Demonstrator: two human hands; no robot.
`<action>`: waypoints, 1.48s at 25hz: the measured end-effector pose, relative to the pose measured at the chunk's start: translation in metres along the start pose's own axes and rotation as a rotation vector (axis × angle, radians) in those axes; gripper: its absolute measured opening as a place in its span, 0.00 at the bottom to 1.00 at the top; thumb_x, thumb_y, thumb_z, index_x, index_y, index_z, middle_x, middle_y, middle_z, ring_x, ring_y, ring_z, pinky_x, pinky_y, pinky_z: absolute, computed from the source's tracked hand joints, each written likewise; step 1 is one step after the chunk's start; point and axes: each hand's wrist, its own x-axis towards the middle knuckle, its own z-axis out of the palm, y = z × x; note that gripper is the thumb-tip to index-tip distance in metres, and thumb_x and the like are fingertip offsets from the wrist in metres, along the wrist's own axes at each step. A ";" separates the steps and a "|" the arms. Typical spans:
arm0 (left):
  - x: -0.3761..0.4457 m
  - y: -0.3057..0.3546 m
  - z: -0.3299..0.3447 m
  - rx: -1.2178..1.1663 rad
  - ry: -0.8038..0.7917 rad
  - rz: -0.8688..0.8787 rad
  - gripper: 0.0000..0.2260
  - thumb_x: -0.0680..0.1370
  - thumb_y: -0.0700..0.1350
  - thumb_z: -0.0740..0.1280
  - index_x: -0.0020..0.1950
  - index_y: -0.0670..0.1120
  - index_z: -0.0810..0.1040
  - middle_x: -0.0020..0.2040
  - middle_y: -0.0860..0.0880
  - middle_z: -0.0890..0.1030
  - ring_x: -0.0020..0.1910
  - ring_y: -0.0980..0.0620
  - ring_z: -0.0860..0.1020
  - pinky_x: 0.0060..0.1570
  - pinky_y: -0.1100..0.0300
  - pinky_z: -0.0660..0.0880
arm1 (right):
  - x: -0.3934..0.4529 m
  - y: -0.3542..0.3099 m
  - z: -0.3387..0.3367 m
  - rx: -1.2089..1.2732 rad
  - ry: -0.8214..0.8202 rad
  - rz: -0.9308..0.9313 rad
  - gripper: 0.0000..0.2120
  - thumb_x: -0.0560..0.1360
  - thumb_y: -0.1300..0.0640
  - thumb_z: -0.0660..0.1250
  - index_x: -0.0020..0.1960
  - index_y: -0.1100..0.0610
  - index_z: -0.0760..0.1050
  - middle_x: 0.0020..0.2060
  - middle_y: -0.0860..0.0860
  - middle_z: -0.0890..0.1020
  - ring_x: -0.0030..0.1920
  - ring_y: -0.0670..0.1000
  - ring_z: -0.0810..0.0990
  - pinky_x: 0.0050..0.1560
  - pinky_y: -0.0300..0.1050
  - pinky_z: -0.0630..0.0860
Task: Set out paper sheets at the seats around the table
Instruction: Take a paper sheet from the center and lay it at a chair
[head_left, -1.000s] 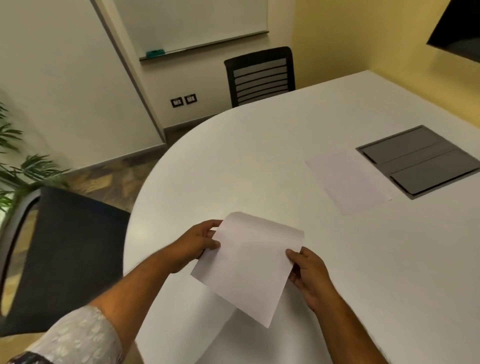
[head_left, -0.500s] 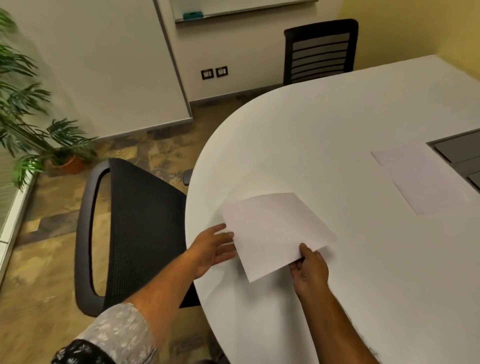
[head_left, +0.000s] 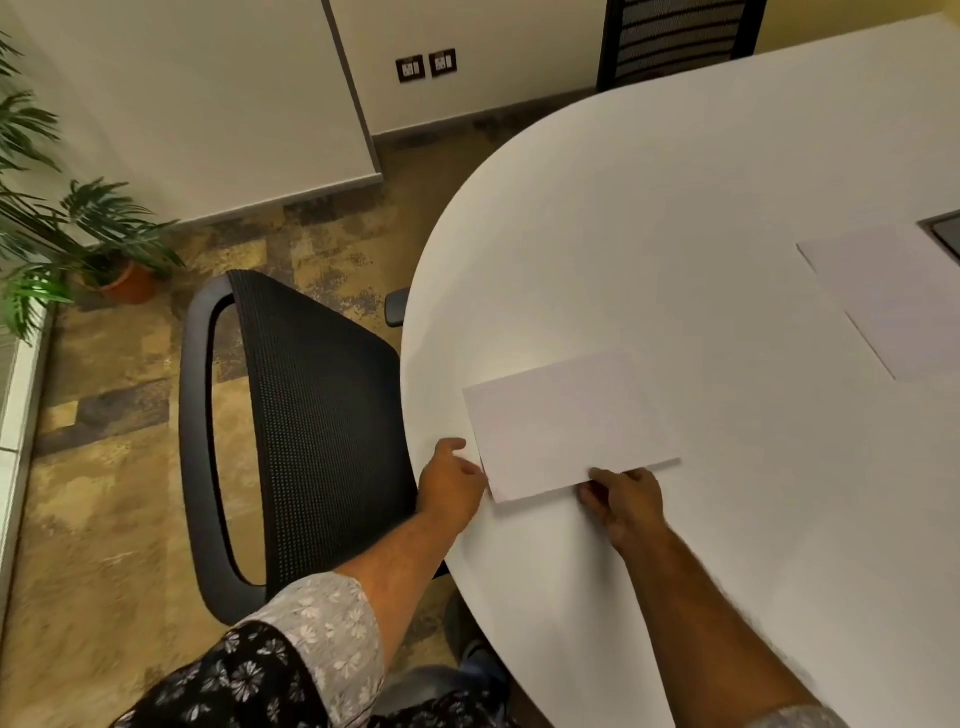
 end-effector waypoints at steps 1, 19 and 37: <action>0.002 -0.003 -0.002 0.160 0.051 0.129 0.21 0.79 0.37 0.71 0.71 0.48 0.73 0.54 0.51 0.80 0.55 0.50 0.81 0.53 0.60 0.79 | 0.001 0.002 -0.003 -0.021 -0.003 0.000 0.12 0.73 0.68 0.76 0.48 0.61 0.73 0.47 0.64 0.80 0.45 0.59 0.84 0.38 0.48 0.85; 0.063 0.009 -0.008 1.030 -0.130 0.411 0.42 0.78 0.52 0.73 0.85 0.53 0.52 0.86 0.51 0.42 0.85 0.46 0.46 0.78 0.43 0.63 | 0.034 -0.014 -0.023 -1.553 -0.039 -0.667 0.36 0.78 0.39 0.67 0.82 0.45 0.58 0.84 0.51 0.54 0.83 0.58 0.53 0.77 0.65 0.62; 0.077 0.016 -0.010 1.091 -0.143 0.381 0.50 0.72 0.53 0.80 0.85 0.54 0.50 0.86 0.51 0.42 0.84 0.46 0.48 0.75 0.42 0.69 | 0.030 -0.009 -0.009 -1.519 0.024 -0.682 0.39 0.77 0.40 0.71 0.82 0.45 0.59 0.84 0.51 0.54 0.84 0.58 0.50 0.74 0.61 0.67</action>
